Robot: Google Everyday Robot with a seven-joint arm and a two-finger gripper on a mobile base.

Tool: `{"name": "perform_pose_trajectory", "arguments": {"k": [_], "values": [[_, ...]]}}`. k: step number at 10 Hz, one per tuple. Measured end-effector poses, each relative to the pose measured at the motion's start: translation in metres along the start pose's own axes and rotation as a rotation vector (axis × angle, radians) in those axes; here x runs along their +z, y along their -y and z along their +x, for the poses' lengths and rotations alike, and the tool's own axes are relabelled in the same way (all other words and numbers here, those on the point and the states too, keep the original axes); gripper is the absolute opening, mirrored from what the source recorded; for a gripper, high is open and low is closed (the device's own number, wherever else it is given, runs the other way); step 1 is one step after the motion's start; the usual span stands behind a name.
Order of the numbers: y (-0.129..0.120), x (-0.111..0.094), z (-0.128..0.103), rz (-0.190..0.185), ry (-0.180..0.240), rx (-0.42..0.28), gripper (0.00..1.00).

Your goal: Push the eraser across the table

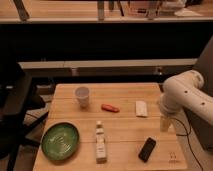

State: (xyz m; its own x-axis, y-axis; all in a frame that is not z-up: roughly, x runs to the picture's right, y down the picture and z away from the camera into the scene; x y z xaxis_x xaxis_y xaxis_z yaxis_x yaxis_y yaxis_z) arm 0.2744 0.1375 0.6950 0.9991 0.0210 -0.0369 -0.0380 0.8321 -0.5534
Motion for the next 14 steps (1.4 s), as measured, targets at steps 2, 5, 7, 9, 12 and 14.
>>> {"name": "perform_pose_trajectory", "arguments": {"k": [2, 5, 7, 9, 12, 14], "values": [[-0.006, 0.006, -0.003, -0.007, 0.001, -0.004, 0.8], [-0.009, 0.023, -0.006, -0.02, 0.007, -0.005, 0.8], [-0.011, 0.027, -0.005, -0.022, 0.008, -0.003, 0.8], [-0.013, 0.034, -0.005, -0.028, 0.014, -0.003, 0.8], [-0.016, 0.047, -0.005, -0.035, 0.018, -0.004, 0.8], [-0.016, 0.051, -0.004, -0.038, 0.022, -0.001, 0.8]]}}
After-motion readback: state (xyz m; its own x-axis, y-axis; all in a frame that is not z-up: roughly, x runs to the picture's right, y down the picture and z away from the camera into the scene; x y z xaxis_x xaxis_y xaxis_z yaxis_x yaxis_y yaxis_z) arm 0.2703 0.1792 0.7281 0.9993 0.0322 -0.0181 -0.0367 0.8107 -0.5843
